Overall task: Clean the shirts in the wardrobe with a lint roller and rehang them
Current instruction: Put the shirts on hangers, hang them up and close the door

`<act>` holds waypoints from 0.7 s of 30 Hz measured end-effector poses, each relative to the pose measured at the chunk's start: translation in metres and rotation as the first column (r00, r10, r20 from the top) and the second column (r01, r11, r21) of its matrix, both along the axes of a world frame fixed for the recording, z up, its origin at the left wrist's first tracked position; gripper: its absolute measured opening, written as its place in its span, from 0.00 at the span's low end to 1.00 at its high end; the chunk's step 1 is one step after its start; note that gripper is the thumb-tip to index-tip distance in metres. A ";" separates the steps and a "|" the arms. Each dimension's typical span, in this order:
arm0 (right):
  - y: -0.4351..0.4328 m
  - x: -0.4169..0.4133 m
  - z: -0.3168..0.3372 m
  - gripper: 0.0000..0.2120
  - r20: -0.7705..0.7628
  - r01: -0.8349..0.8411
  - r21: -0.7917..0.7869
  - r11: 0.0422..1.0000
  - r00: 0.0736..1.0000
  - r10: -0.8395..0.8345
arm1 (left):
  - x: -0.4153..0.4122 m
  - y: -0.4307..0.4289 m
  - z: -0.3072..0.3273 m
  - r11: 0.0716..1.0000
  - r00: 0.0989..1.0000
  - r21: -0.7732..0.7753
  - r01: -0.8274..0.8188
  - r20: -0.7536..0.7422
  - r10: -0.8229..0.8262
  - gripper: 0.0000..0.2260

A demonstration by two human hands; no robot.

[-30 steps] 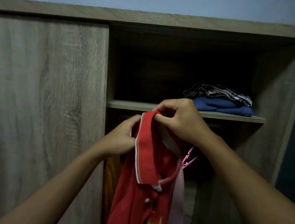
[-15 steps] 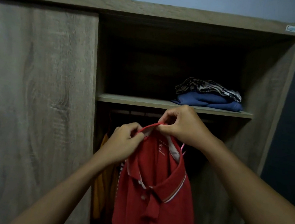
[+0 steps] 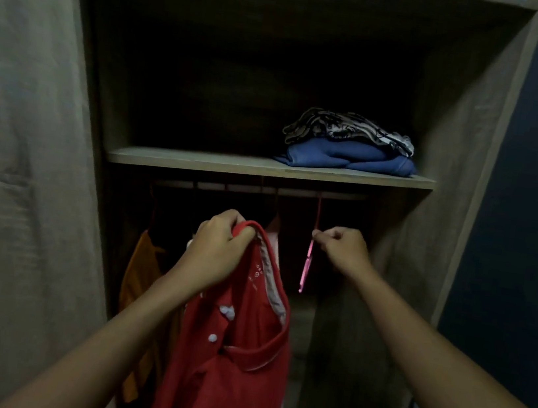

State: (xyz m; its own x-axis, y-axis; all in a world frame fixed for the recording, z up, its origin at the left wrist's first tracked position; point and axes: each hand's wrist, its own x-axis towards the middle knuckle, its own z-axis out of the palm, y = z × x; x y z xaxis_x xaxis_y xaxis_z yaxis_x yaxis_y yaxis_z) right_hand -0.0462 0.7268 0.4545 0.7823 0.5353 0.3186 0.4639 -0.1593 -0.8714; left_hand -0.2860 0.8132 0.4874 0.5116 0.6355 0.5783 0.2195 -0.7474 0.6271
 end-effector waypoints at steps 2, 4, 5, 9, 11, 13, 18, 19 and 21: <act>0.013 0.019 -0.021 0.14 -0.074 0.023 -0.028 0.999 0.997 -0.025 | 0.010 0.009 -0.008 1.000 1.000 0.001 -0.021 -0.018 0.021 0.10; 0.026 0.032 -0.037 0.15 -0.113 0.030 -0.065 0.997 0.993 -0.037 | 0.018 0.018 -0.013 0.999 0.998 0.001 -0.038 -0.040 0.038 0.11; 0.033 0.037 -0.043 0.15 -0.129 0.021 -0.078 0.997 0.991 -0.031 | 0.021 0.022 -0.015 0.999 0.998 -0.002 -0.045 -0.053 0.044 0.11; 0.059 0.057 -0.058 0.20 -0.190 -0.007 -0.090 0.996 0.982 -0.010 | 0.033 0.041 -0.019 0.997 0.994 -0.035 -0.062 -0.087 0.059 0.10; 0.071 0.065 -0.062 0.15 -0.206 -0.019 -0.068 0.998 0.979 0.005 | 0.037 0.047 -0.020 0.996 0.994 -0.045 -0.072 -0.090 0.068 0.10; 0.081 0.071 -0.065 0.14 -0.223 -0.020 -0.014 1.000 0.975 0.017 | 0.039 0.050 -0.021 0.996 0.992 -0.042 -0.085 -0.096 0.080 0.09; 0.079 0.068 -0.053 0.12 -0.262 -0.014 0.122 0.992 0.964 0.045 | 0.040 0.053 -0.021 0.995 0.992 -0.045 -0.090 -0.095 0.085 0.09; 0.071 0.065 -0.051 0.10 -0.247 -0.023 0.144 0.989 0.967 0.059 | 0.040 0.053 -0.021 0.995 0.992 -0.047 -0.089 -0.094 0.084 0.09; 0.053 0.057 -0.052 0.08 -0.208 -0.046 0.178 0.983 0.974 0.084 | 0.040 0.050 -0.021 0.994 0.993 -0.059 -0.088 -0.090 0.082 0.10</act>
State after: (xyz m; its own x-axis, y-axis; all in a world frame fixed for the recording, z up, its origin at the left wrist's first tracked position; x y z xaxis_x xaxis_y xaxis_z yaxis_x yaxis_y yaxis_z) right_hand 0.0108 0.7799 0.4024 0.8075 0.5393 0.2389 0.2680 0.0252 -0.9631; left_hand -0.2460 0.8629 0.4665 0.5013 0.7124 0.4911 0.3366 -0.6834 0.6478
